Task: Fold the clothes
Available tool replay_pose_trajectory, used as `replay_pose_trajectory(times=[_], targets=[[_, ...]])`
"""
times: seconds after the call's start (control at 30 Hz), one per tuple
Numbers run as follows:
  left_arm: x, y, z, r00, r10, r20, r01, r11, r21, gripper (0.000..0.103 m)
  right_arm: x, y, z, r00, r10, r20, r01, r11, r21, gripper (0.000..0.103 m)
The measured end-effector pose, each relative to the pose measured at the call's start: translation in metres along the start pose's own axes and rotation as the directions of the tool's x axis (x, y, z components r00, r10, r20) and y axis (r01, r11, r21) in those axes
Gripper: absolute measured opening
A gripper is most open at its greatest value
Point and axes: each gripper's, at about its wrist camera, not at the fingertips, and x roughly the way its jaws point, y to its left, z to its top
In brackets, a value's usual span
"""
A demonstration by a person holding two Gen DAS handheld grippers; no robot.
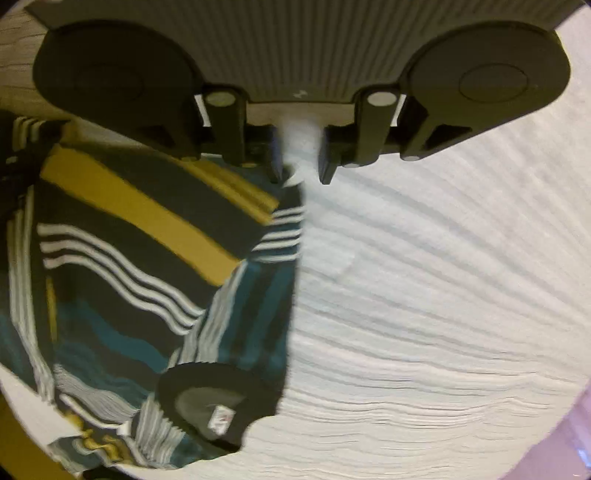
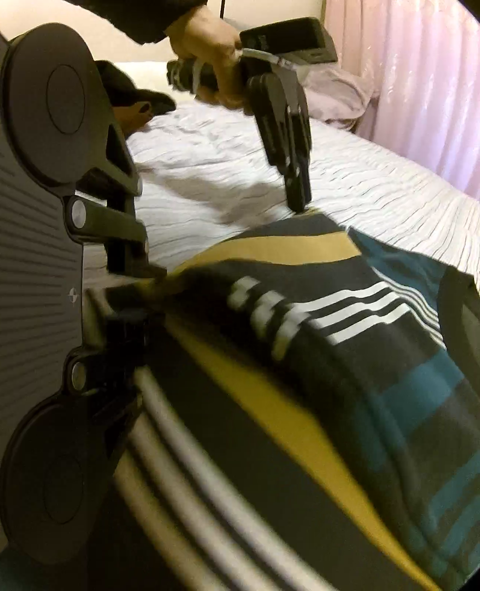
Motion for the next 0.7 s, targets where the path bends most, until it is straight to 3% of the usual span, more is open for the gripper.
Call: replay_pose_trajectory(times=[0.1, 0.23, 0.27, 0.3, 0.33, 0.43, 0.53, 0.57, 0.63, 0.7], targets=[[-0.019, -0.006, -0.004, 0.998, 0.065, 0.001, -0.065, 0.998, -0.019, 0.018, -0.027, -0.006, -0.005, 0.999, -0.037, 0.006, 0.037, 0.999, -0.027, 0.026], [-0.038, -0.042, 0.006, 0.998, 0.035, 0.056, -0.032, 0.998, -0.048, 0.018, -0.093, -0.022, 0.0, 0.988, -0.093, 0.124, 0.098, 0.995, -0.029, 0.027], [-0.04, -0.056, 0.011, 0.998, 0.028, 0.063, -0.025, 0.999, -0.038, 0.019, -0.109, -0.029, 0.005, 0.98, -0.117, 0.16, 0.122, 0.992, -0.019, 0.039], [-0.042, -0.069, 0.017, 0.997, 0.021, 0.07, -0.019, 0.999, -0.028, 0.021, -0.128, -0.039, 0.01, 0.968, -0.147, 0.201, 0.151, 0.989, -0.004, 0.063], [-0.043, -0.084, 0.022, 0.997, 0.013, 0.077, -0.012, 1.0, -0.021, 0.024, -0.152, -0.054, 0.018, 0.95, -0.181, 0.254, 0.182, 0.983, 0.017, 0.07], [-0.039, -0.131, 0.043, 0.996, 0.012, 0.086, -0.01, 0.999, -0.031, 0.039, -0.217, -0.103, 0.044, 0.893, -0.261, 0.365, 0.244, 0.965, 0.093, 0.072], [-0.029, -0.177, 0.064, 0.997, 0.012, 0.072, -0.012, 1.0, -0.003, 0.047, -0.285, -0.154, 0.08, 0.804, -0.344, 0.485, 0.266, 0.938, 0.223, 0.072], [-0.025, -0.193, 0.071, 0.998, 0.005, 0.067, -0.005, 1.0, 0.008, 0.049, -0.312, -0.174, 0.093, 0.762, -0.373, 0.53, 0.261, 0.925, 0.275, 0.072], [-0.016, -0.219, 0.084, 0.998, -0.013, 0.053, 0.012, 1.0, 0.021, 0.055, -0.356, -0.215, 0.112, 0.692, -0.414, 0.592, 0.229, 0.903, 0.363, 0.072], [-0.01, -0.241, 0.098, 0.999, -0.023, 0.035, 0.022, 0.999, 0.032, 0.057, -0.392, -0.254, 0.131, 0.636, -0.452, 0.625, 0.2, 0.879, 0.432, 0.072]])
